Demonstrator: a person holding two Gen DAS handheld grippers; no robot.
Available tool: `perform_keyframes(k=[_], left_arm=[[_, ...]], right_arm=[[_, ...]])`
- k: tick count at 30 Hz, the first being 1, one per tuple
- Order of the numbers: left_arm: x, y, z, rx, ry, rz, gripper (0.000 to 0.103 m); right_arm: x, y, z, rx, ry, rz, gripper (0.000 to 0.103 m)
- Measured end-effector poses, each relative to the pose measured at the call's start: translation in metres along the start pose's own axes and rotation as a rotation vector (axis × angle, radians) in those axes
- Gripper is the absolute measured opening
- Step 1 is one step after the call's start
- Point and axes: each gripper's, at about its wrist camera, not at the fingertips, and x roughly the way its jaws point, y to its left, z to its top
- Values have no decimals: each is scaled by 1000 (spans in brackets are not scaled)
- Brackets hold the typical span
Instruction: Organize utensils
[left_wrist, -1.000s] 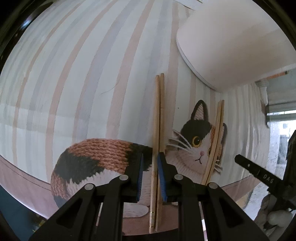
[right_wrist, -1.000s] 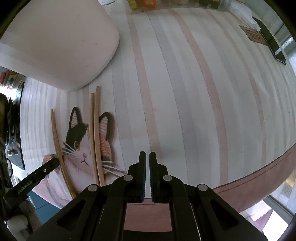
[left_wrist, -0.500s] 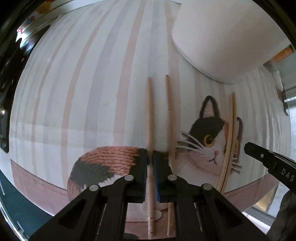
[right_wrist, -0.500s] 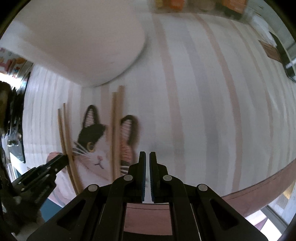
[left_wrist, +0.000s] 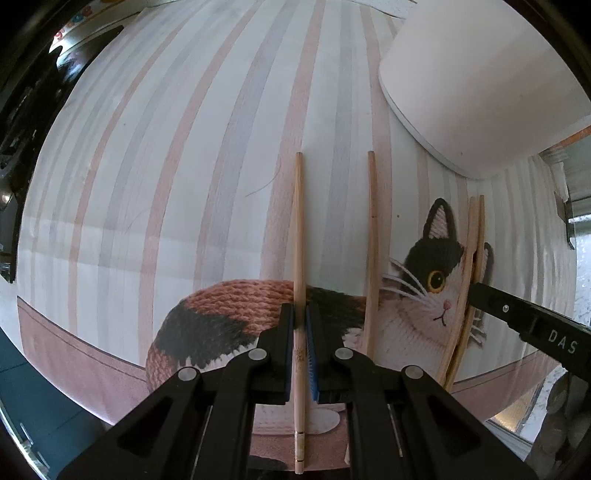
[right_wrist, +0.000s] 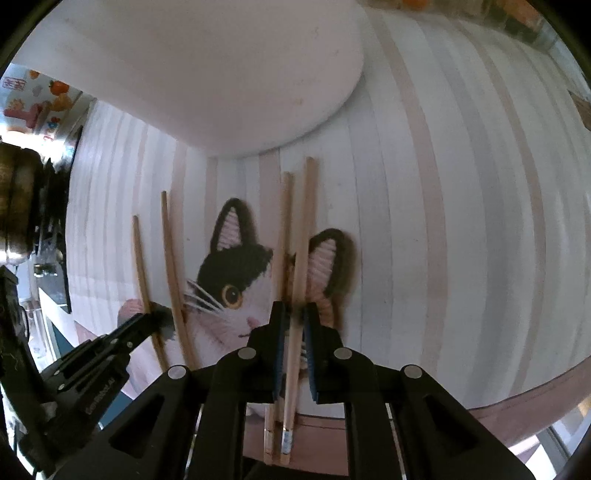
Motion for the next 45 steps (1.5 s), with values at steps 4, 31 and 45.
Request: perform_keyframes(k=[4,31,45], left_arm=[[-7,12,-2,6,0,-6,5],[-5,4,-1,35,-4,-2,5],[-6,10,-2,40,-6,-20,5]], right_arm=[[-2,6,3,-29,13,-29,11],[-4,10,3,-42,-4,-92,21],[-9,-3,-4,20,15,-92,24]])
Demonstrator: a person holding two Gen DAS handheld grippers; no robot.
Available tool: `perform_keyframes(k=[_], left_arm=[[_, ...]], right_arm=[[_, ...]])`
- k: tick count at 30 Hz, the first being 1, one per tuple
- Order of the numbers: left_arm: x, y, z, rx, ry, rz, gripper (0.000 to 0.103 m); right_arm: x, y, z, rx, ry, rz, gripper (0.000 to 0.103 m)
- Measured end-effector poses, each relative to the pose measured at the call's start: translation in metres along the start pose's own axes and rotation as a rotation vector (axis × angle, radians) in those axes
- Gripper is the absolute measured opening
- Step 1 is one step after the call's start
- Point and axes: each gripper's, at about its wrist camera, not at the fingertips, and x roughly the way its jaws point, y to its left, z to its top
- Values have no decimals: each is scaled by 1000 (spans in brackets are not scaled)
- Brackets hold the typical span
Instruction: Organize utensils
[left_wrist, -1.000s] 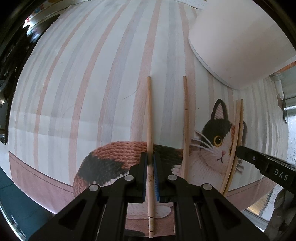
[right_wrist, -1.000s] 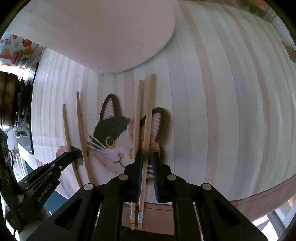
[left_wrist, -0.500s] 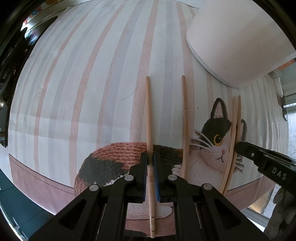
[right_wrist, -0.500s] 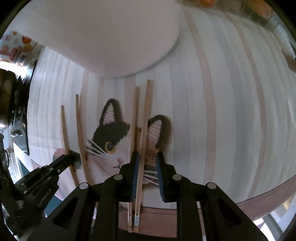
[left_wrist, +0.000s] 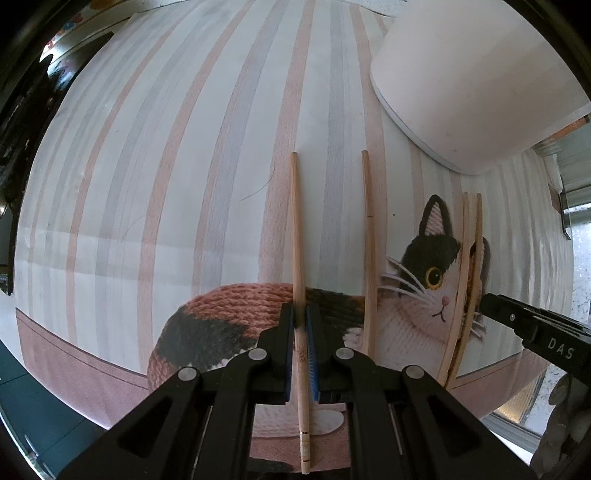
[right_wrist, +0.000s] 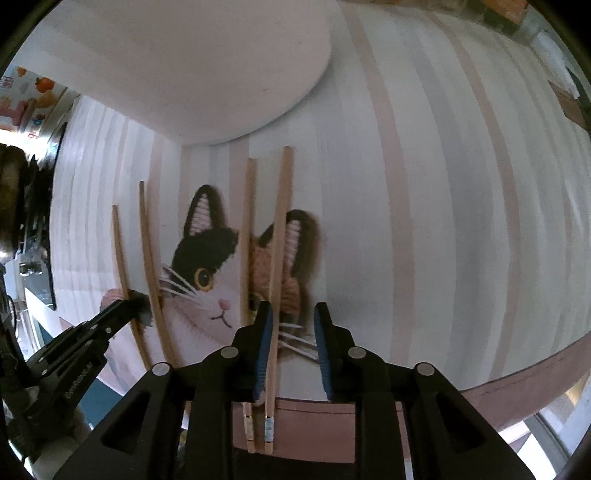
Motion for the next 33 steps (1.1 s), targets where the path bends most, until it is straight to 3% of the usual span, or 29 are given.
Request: perform_keyframes(k=[4,9,13,21,23,25,33], left_arm=[[1,0,0,-1,-2,2,5],[1,0,-1,0,-2,3,5],[2,-1,-1,1,-6,6,5],[1,-3,-3,-1,-8,10,5],[1,-3,-3,-1,-8,6,5],[0,-2,-3,1,-8,3,5],[-2,0,-5,-6,-10,10,5]], right_arm=[[-2,-4,-3,-20,-12,-40,26],[-5,-5,-4,10,-29,56,26],[-3,-7,-6,-6,-25,67,26],[3,26,2,-103,-34,-23,28],[6,43,-1,-130,-30,-79,15],[7,48,-3,-146,-34,-103,14],[1,10,-21,-138,-3,-145,14]])
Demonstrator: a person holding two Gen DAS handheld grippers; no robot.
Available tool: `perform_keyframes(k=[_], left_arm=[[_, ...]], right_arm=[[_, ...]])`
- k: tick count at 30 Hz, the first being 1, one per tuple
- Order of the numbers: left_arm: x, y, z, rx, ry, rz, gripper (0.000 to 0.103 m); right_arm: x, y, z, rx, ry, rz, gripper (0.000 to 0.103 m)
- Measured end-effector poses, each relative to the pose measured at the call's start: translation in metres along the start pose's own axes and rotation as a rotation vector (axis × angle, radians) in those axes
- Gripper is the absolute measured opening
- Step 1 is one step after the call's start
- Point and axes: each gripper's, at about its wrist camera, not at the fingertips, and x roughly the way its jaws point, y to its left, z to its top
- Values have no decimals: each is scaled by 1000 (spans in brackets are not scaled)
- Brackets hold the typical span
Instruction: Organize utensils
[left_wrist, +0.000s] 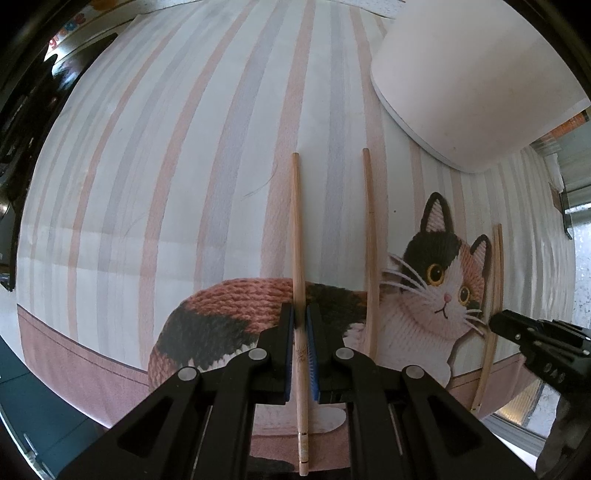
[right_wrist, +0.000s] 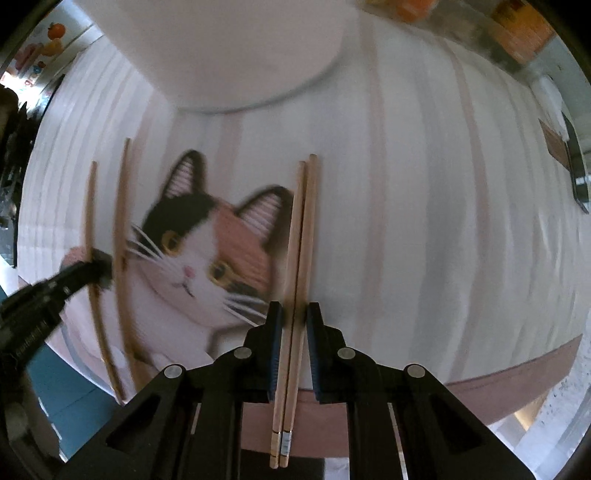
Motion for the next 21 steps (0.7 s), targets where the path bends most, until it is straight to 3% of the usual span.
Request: perform_keyframes(k=[4,7,10,14,19,21], left_arm=[[1,-4,-2,13,-6,20,5],[2,-6,-3,19,-7,27,5],[2,-7,-3,22,-8,29,5],[4,-9,-4,22,-9,30,5],[5,-9,-5,24,-9,32,5],[5,-11,-5,24,-10,35,5]], right_arm=[[1,-25,0,65,14,115,18],[-1,-39,4,118,1,255,20],[-9,-51,1,139,-40,230,23],[-2,-57,-9,112,-5,218,24],[-3,-42,-6,81,-16,236,25],[0,-32,-3,50,-11,195,25]])
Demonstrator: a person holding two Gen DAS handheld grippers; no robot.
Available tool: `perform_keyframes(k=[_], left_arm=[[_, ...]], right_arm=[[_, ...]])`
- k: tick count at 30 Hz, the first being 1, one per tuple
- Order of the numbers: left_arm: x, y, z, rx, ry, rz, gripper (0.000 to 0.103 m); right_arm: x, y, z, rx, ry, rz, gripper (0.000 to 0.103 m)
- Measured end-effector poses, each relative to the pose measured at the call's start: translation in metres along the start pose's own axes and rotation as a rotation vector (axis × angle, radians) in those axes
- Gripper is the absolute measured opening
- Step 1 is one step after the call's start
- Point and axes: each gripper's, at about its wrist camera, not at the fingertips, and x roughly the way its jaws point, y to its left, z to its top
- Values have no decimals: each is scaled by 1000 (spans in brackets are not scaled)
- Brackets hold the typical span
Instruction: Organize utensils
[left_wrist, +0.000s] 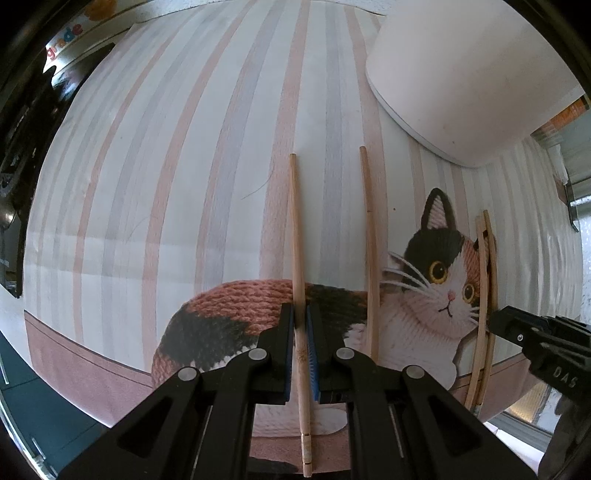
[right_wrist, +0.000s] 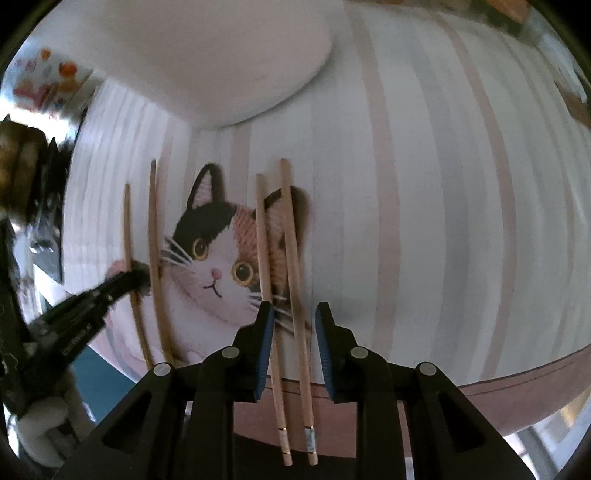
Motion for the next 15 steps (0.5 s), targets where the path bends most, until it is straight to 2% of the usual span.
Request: perform_keyframes(k=[3,4,5,8,10,15], left_arm=[[1,-4,0,6,0,6,6],[2,-4,0,7,0,5,6],[3,-3,-1,6,0,3,6],[1,0,-1,3,0,-3,6],[0,1,-1,5,-3,0,6],[0,-6,-1,19,-12,24,7]], right_arm=[[1,14,-2,-47,9,-89,19],[1,20,-3,-68,9,-139,11],[5,29,-2,-74,6,-167,7],[7,39,-5,-78,2,-220,6],[3,30,-10,-80,2,-262,7],[-8,10,-11,-78,24,-252,7]])
